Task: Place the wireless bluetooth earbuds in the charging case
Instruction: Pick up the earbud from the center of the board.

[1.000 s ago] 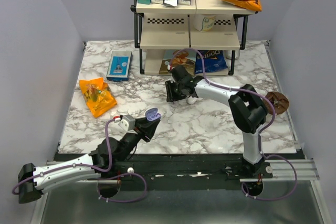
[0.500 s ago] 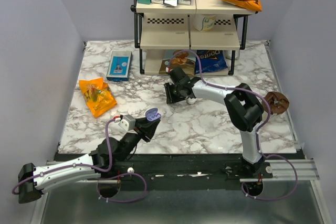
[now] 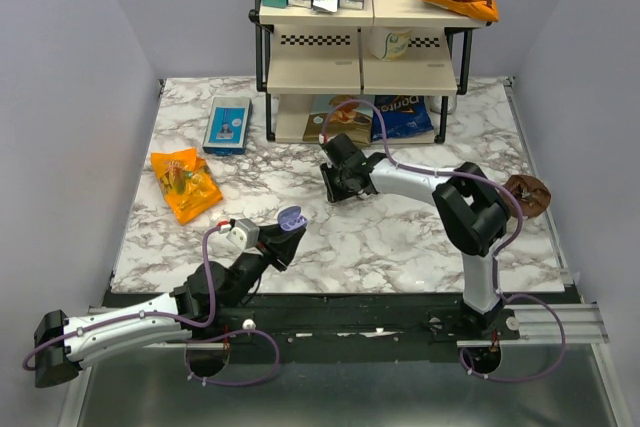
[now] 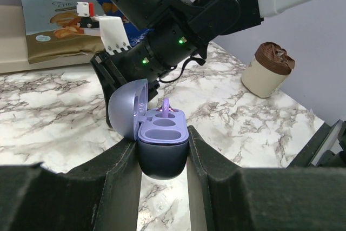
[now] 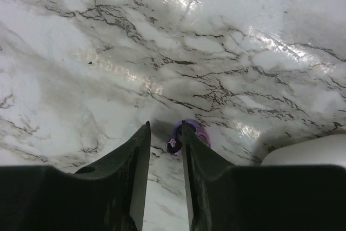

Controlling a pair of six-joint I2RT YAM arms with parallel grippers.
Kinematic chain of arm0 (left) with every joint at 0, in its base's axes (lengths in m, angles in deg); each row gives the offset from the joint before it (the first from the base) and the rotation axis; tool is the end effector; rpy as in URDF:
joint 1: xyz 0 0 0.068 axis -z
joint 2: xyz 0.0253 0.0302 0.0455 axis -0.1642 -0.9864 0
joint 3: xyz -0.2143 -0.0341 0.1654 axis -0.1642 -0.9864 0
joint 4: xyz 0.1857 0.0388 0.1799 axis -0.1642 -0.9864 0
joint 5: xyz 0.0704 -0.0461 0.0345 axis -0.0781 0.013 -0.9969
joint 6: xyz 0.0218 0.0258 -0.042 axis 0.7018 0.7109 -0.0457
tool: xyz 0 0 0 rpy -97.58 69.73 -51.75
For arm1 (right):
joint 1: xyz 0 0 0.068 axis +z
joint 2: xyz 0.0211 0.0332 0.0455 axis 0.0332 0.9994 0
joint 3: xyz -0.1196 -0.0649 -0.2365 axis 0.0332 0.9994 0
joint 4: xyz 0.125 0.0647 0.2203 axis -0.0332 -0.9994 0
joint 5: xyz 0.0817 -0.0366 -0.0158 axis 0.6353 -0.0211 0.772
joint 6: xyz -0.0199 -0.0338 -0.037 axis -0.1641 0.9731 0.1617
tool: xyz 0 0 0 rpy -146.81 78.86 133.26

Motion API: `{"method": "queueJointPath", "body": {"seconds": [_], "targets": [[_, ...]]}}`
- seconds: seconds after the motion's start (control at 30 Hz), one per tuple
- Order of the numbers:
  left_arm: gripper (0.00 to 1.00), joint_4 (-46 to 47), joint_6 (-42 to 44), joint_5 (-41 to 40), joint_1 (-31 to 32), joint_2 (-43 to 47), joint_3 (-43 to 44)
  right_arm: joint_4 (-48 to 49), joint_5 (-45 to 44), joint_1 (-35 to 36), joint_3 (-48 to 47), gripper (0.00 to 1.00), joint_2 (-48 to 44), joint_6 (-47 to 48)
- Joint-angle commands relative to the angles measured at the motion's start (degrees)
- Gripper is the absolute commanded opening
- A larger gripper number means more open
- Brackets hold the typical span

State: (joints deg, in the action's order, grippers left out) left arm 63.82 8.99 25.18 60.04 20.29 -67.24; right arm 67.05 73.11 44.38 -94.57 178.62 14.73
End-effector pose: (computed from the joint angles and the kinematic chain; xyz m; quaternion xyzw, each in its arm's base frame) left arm 0.0600 -0.1103 0.2133 0.1019 0.6299 -0.3870 0.6657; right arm 0.3137 0.2853 0.1621 -0.2005 0.9361 0.1289 0.2586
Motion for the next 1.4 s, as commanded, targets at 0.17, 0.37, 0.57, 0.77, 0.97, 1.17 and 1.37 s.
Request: {"method": "queueJointPath", "body": {"seconds": [0.17,0.37,0.57,0.77,0.97,1.17,1.37], "targets": [[0.00,1.0,0.1,0.0,0.3,-0.3,-0.5,-1.7,-4.7,0.1,8.6,0.24,-4.4,3.2],[0.00,1.4,0.2,0.0,0.3,-0.7,-0.5,-0.4,-4.4,0.2,11.9,0.17,-5.9,4.4],[0.00,1.4,0.2,0.0,0.3,-0.5,-0.6,3.5,-2.9,1.5,16.5,0.01,-9.9,9.6],[0.00,2.8,0.9,-0.2,0.3,-0.3,-0.9,12.0,-0.7,7.9,24.8,0.01,-18.3,23.8],[0.00,4.9,1.0,0.5,0.3,-1.3,-1.4,13.5,8.4,9.5,30.1,0.01,-24.2,27.8],[0.00,7.3,0.9,0.8,0.4,-2.1,-2.1,7.4,9.2,11.0,29.0,0.01,-26.3,29.7],[0.00,7.7,0.9,0.9,0.3,-2.3,-1.9,4.1,6.2,11.0,26.2,0.01,-25.4,28.3]]}}
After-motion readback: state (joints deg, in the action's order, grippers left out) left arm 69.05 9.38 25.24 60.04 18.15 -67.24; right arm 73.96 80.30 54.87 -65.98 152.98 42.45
